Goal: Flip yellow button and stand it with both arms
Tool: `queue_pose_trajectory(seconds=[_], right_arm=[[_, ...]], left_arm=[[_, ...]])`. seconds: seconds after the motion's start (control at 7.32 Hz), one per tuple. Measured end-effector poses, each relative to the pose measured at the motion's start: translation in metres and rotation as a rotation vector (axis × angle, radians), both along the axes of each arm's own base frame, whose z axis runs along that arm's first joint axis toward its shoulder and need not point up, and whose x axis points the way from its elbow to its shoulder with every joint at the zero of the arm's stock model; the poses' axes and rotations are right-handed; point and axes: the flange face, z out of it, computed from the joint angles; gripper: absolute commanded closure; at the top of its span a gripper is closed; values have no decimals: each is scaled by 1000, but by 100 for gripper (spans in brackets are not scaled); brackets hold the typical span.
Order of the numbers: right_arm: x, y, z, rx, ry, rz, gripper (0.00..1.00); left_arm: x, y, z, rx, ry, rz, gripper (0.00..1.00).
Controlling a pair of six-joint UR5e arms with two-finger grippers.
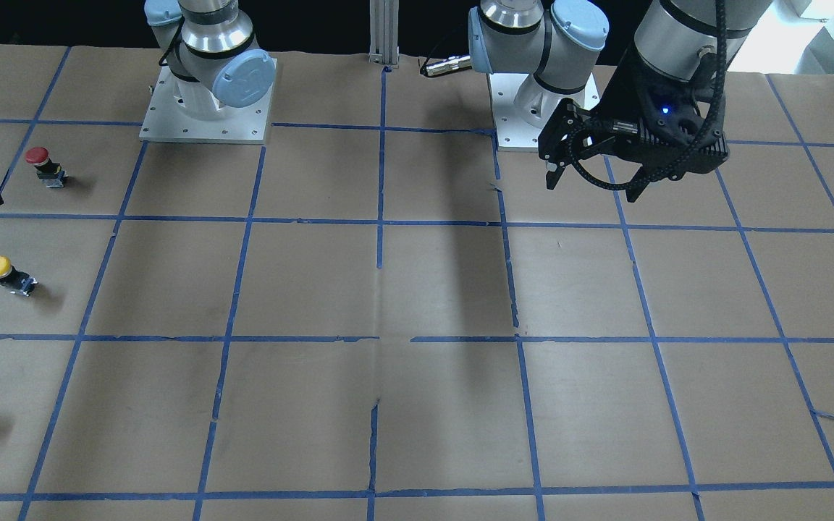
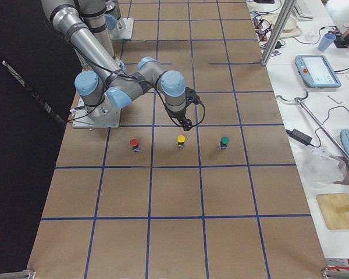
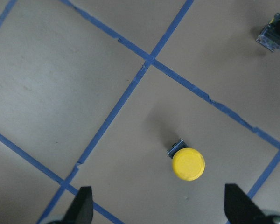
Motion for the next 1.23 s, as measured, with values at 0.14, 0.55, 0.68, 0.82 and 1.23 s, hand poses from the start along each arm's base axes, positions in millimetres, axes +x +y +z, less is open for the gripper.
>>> queue_pose_trajectory(seconds=[0.14,0.55,0.68,0.82,1.23], right_arm=[[16,-9,26,47,21,-111,0],[124,-36,92,163,75,-505,0],[174,-33,107,178,82,-627,0],[224,-22,120,177,87,-708,0],[334,10,131,167,96,-780,0]], left_arm=[[0,0,0,0,-5,0,0],[0,0,0,-1,-9,-1,0],[0,0,0,-1,-9,-1,0],[0,1,0,-1,-9,-2,0],[0,1,1,-2,-9,-2,0]])
